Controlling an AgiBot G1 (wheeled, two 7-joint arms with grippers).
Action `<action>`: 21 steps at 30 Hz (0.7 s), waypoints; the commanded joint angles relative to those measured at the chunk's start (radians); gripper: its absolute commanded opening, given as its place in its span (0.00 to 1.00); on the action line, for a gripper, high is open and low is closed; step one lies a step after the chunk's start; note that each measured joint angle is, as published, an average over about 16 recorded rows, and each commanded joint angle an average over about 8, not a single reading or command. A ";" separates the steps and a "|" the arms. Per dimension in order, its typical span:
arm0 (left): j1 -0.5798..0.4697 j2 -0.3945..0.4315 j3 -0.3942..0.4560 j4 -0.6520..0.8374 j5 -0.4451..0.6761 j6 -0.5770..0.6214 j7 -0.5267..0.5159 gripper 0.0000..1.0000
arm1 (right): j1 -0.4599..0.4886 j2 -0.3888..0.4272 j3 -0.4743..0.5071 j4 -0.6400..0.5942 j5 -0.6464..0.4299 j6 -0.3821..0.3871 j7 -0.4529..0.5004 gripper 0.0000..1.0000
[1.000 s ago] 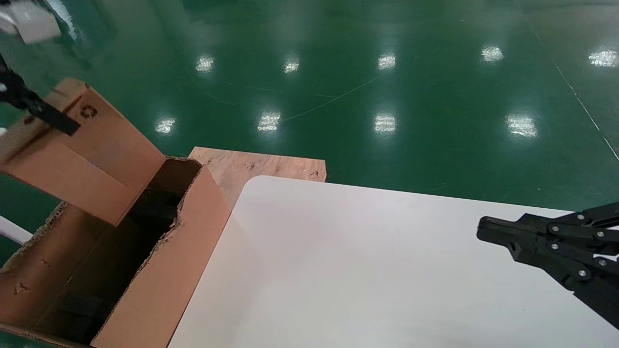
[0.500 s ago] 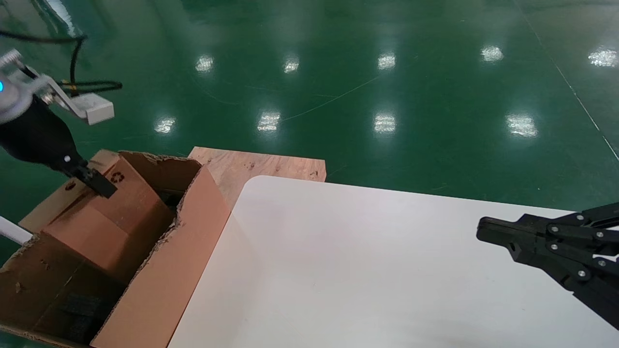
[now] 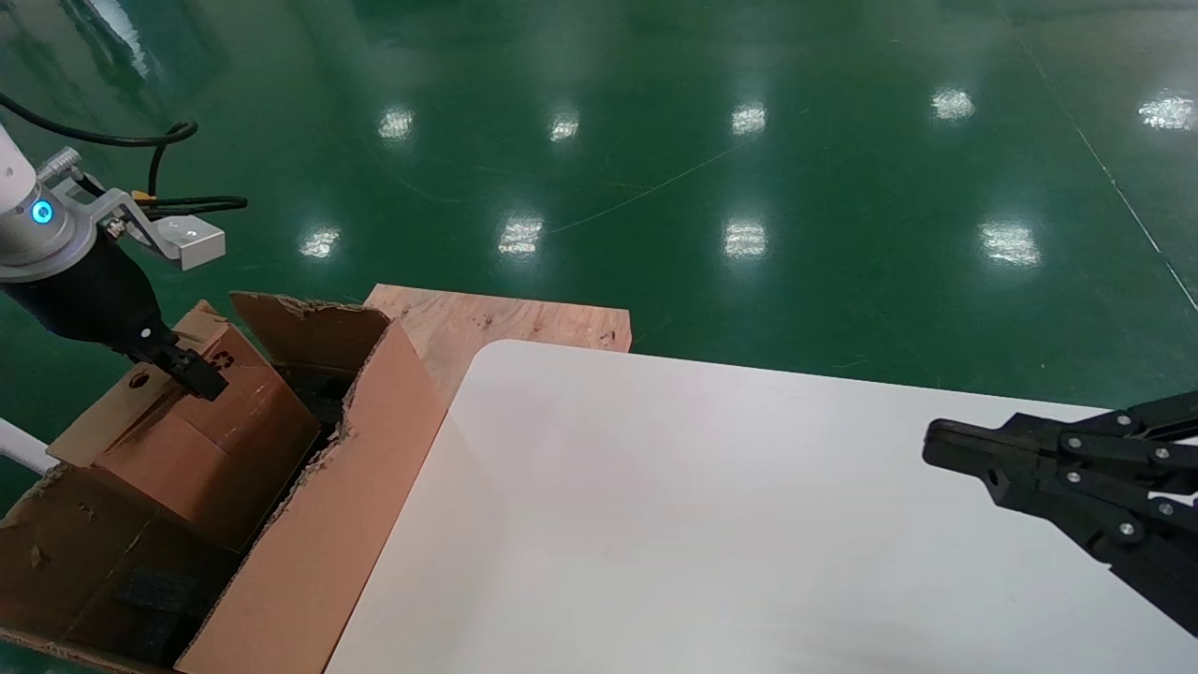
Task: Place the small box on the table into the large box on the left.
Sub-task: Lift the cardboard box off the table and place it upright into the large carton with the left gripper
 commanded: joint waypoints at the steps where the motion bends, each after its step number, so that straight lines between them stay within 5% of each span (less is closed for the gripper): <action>1: 0.008 0.004 -0.001 0.017 -0.001 -0.006 0.006 0.00 | 0.000 0.000 0.000 0.000 0.000 0.000 0.000 0.00; 21: 0.055 0.014 -0.002 0.116 -0.004 -0.039 0.043 0.00 | 0.000 0.000 0.000 0.000 0.000 0.000 0.000 0.00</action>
